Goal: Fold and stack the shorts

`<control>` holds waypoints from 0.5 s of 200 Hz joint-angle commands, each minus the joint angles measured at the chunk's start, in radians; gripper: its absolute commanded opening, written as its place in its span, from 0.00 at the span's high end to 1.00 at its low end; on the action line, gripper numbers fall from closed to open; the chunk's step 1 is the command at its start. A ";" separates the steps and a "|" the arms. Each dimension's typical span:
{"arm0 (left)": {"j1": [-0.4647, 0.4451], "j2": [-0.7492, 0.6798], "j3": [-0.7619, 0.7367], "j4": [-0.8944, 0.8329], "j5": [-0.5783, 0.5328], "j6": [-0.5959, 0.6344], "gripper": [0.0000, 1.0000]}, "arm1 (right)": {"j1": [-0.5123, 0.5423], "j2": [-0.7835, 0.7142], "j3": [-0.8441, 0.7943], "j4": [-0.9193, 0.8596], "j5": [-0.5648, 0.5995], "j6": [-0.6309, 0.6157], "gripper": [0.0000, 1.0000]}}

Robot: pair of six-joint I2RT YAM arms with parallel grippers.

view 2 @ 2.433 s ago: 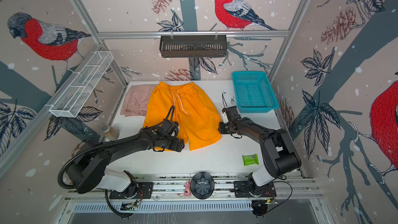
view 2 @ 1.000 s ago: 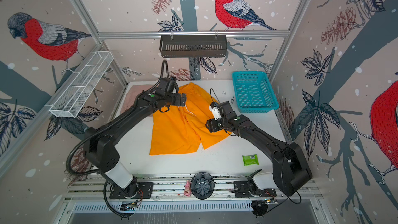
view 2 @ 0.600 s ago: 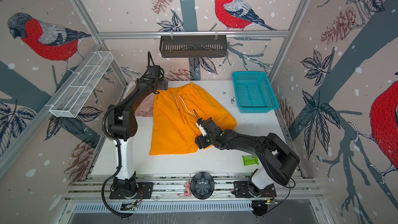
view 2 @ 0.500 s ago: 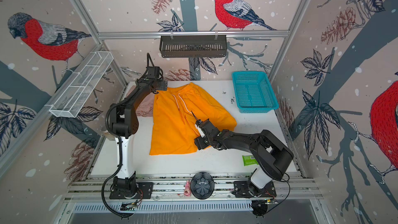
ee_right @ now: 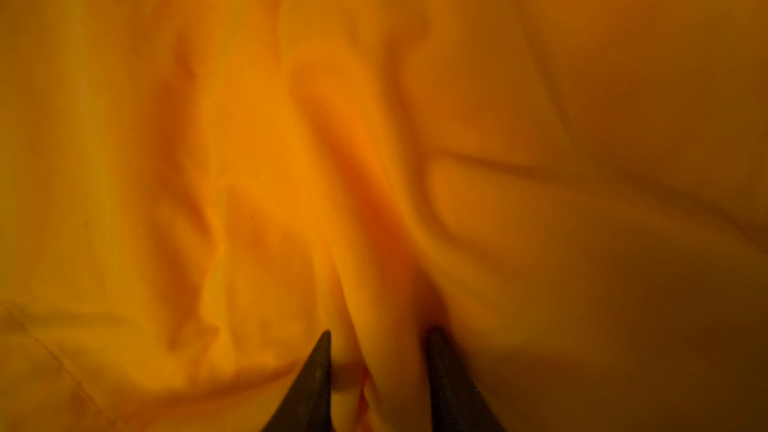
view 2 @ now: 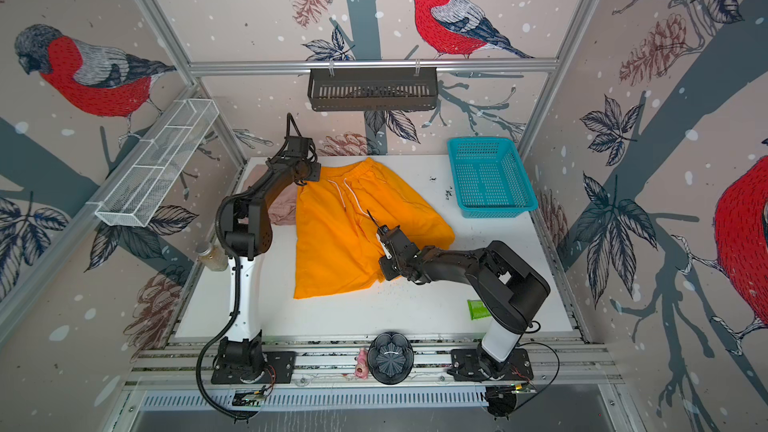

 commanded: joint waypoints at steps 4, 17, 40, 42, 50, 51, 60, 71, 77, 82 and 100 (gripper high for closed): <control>0.002 0.001 0.026 0.005 -0.019 -0.015 0.73 | -0.027 0.011 -0.010 -0.050 -0.004 -0.006 0.68; 0.002 -0.009 0.041 -0.018 -0.031 -0.036 0.95 | -0.058 0.019 -0.005 -0.057 -0.010 -0.019 0.71; 0.002 -0.059 0.050 -0.075 -0.070 -0.085 1.00 | -0.124 0.044 0.014 -0.079 -0.028 -0.050 0.72; 0.002 -0.065 0.049 -0.081 -0.075 -0.091 1.00 | -0.129 0.047 0.018 -0.082 -0.030 -0.054 0.72; 0.002 -0.091 0.045 -0.107 -0.100 -0.115 1.00 | -0.148 0.058 0.034 -0.096 -0.033 -0.067 0.71; 0.002 -0.093 0.044 -0.111 -0.103 -0.120 1.00 | -0.151 0.059 0.036 -0.098 -0.034 -0.069 0.71; 0.002 -0.125 0.034 -0.141 -0.131 -0.153 1.00 | -0.169 0.071 0.057 -0.117 -0.034 -0.084 0.70; 0.002 -0.165 0.012 -0.180 -0.157 -0.200 1.00 | -0.190 0.083 0.084 -0.140 -0.034 -0.099 0.66; 0.002 -0.189 -0.006 -0.200 -0.169 -0.224 1.00 | -0.203 0.089 0.098 -0.151 -0.035 -0.106 0.64; 0.002 -0.207 -0.022 -0.217 -0.175 -0.242 1.00 | -0.213 0.094 0.111 -0.161 -0.037 -0.110 0.64; 0.002 -0.284 -0.110 -0.263 -0.225 -0.301 1.00 | -0.250 0.114 0.167 -0.199 -0.042 -0.131 0.62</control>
